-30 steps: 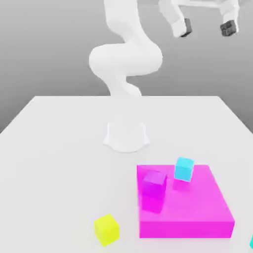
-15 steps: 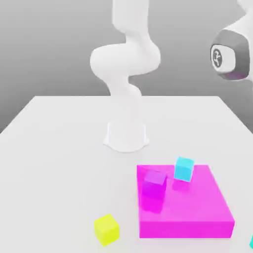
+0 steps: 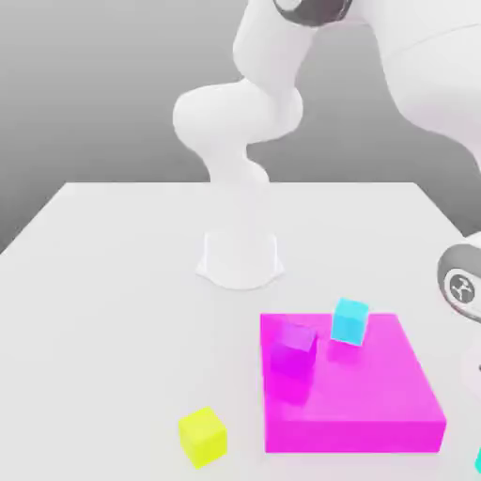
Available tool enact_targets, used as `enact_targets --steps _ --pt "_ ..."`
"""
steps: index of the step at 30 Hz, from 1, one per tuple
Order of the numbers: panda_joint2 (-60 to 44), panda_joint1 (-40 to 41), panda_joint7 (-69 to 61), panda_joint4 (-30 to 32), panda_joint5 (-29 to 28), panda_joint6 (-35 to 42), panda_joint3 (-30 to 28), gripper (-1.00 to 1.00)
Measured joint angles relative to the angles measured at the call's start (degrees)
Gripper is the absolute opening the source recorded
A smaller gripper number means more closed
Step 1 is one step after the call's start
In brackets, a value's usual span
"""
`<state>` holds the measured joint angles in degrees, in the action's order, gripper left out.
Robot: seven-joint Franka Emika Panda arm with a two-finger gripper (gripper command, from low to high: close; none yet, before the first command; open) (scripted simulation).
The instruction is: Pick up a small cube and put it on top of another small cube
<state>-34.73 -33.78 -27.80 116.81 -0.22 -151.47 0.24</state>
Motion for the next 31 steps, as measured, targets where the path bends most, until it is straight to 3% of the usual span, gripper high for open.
enact_targets --steps 7,21,27,28,31 --pt "7.3 0.4 -0.6 2.1 0.2 5.2 -0.5 -1.00" --pt "30.1 22.4 -22.2 28.5 1.8 1.7 -15.9 -1.00" --pt "23.1 25.2 -28.2 30.0 7.6 -6.5 -13.7 -1.00" --pt "21.7 25.6 -28.8 30.0 8.5 -7.7 -13.2 1.00" --pt "21.7 25.6 -28.8 30.0 8.5 -7.7 -13.2 1.00"
